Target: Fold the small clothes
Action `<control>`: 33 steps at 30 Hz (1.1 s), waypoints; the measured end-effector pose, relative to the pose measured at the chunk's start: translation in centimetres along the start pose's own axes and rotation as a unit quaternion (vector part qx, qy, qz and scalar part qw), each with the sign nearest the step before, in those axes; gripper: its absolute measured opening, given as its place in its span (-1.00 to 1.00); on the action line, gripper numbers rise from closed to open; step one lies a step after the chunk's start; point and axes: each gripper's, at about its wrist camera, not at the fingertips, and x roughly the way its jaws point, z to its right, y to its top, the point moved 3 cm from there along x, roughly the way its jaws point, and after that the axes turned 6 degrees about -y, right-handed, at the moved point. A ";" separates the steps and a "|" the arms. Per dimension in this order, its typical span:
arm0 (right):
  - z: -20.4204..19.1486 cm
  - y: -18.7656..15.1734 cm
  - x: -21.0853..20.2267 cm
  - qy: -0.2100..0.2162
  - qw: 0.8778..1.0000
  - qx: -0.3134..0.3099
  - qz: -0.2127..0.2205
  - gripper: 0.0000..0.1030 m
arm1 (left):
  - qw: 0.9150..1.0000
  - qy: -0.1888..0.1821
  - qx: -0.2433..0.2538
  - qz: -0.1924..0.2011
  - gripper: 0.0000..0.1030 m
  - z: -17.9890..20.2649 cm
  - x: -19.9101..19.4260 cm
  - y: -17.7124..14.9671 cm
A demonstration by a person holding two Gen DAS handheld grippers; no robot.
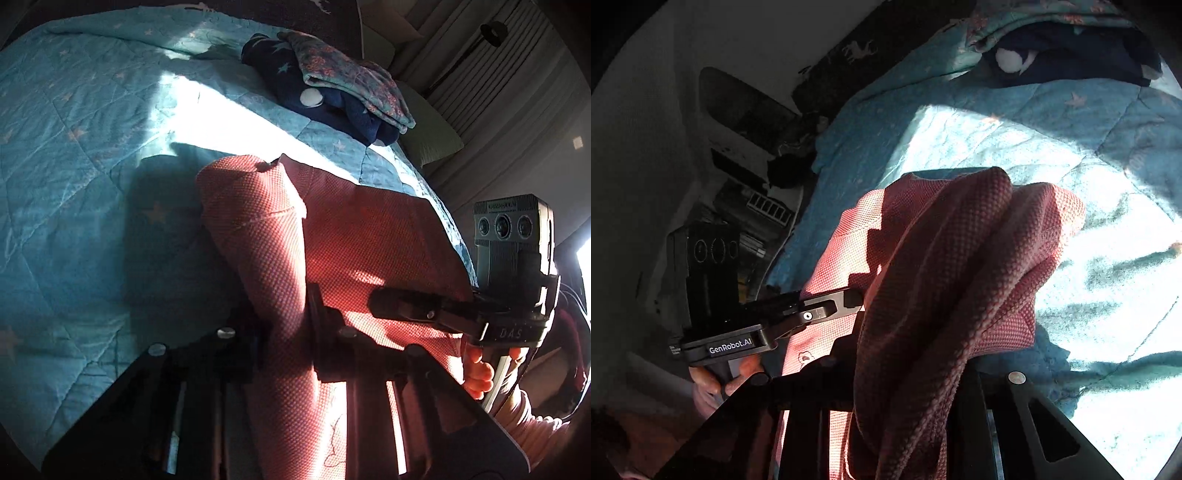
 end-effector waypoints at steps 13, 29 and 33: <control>-6.9 -0.8 -7.6 -0.030 0.991 -0.085 0.099 -0.63 | 0.994 -0.026 0.060 0.084 -0.61 5.6 -7.4 1.1; -10.3 4.8 -16.0 -0.078 0.963 -0.133 0.221 -0.63 | 0.970 -0.014 0.182 0.162 -0.64 13.8 -11.6 9.8; -9.8 10.3 -18.8 -0.086 0.957 -0.125 0.247 -0.63 | 0.966 -0.032 0.188 0.174 -0.64 15.9 -11.9 15.9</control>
